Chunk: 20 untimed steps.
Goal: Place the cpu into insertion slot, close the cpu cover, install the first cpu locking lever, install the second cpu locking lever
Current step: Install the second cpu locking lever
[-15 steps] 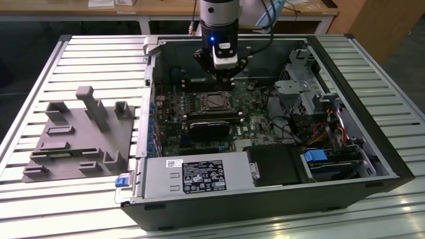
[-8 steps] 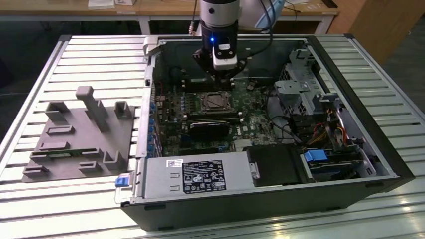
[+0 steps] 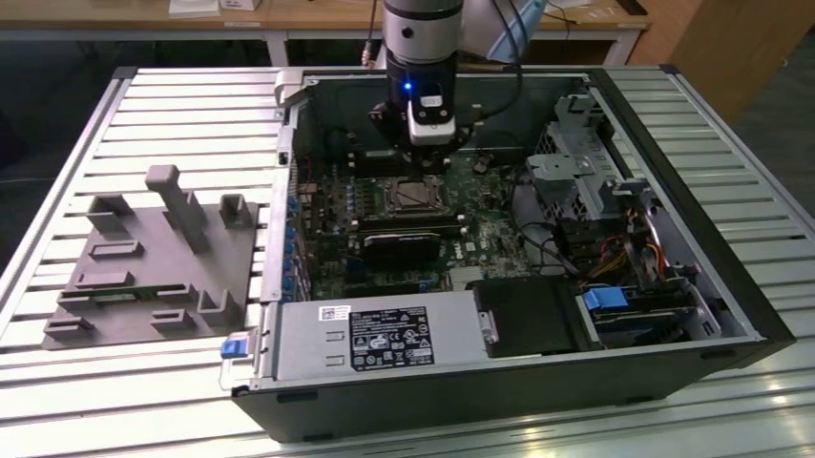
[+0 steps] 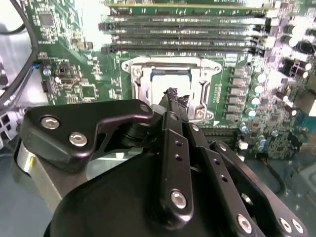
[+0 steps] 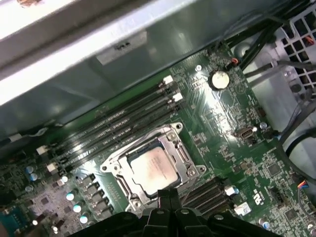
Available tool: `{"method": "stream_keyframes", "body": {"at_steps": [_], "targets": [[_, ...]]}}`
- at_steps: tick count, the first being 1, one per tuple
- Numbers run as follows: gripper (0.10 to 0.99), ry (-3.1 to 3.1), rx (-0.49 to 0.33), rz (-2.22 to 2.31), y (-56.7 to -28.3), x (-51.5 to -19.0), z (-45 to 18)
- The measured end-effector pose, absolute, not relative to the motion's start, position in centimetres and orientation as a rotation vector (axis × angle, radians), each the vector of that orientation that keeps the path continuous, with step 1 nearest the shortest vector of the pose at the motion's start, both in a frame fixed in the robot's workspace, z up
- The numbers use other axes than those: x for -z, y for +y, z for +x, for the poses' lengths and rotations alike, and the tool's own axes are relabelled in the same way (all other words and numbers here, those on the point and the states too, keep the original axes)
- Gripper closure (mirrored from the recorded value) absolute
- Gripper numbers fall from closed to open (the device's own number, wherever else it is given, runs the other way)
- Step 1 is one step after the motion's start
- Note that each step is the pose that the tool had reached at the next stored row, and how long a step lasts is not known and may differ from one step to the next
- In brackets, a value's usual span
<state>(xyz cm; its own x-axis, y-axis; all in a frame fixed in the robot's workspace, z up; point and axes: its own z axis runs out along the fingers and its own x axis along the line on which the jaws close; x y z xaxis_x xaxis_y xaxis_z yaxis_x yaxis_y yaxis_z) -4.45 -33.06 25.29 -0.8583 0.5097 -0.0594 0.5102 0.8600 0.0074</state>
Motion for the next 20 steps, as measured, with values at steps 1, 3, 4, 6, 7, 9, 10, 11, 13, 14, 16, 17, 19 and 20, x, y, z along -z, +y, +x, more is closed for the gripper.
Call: {"method": "stream_keyframes", "body": {"at_steps": [1, 3, 4, 6, 7, 9, 10, 11, 13, 14, 16, 17, 19, 20], "targets": [[0.984, 2.972, 0.013, 0.816, -33.2, -25.2, -4.5], [0.984, 2.973, 0.013, 0.816, -33.4, -25.1, -4.5], [0.984, 2.973, 0.013, 0.815, -33.5, -25.0, -4.5], [0.984, 2.977, 0.013, 0.804, -33.6, -24.9, -4.4], [0.984, 2.980, 0.013, 0.796, -33.7, -24.9, -4.4], [0.984, 2.983, 0.013, 0.784, -33.8, -24.9, -4.5], [0.984, 2.983, 0.013, 0.783, -33.8, -24.9, -4.5], [0.984, 2.983, 0.013, 0.783, -33.8, -24.9, -4.5], [0.984, 2.983, 0.013, 0.783, -33.8, -24.9, -4.5], [0.984, 2.983, 0.013, 0.783, -33.8, -24.9, -4.5], [0.984, 2.984, 0.013, 0.780, -33.9, -24.9, -4.5], [0.984, 2.985, 0.013, 0.777, -34.0, -24.9, -4.5], [0.984, 2.986, 0.013, 0.771, -34.2, -24.9, -4.5], [0.984, 2.987, 0.012, 0.768, -34.2, -24.9, -4.5]]}}
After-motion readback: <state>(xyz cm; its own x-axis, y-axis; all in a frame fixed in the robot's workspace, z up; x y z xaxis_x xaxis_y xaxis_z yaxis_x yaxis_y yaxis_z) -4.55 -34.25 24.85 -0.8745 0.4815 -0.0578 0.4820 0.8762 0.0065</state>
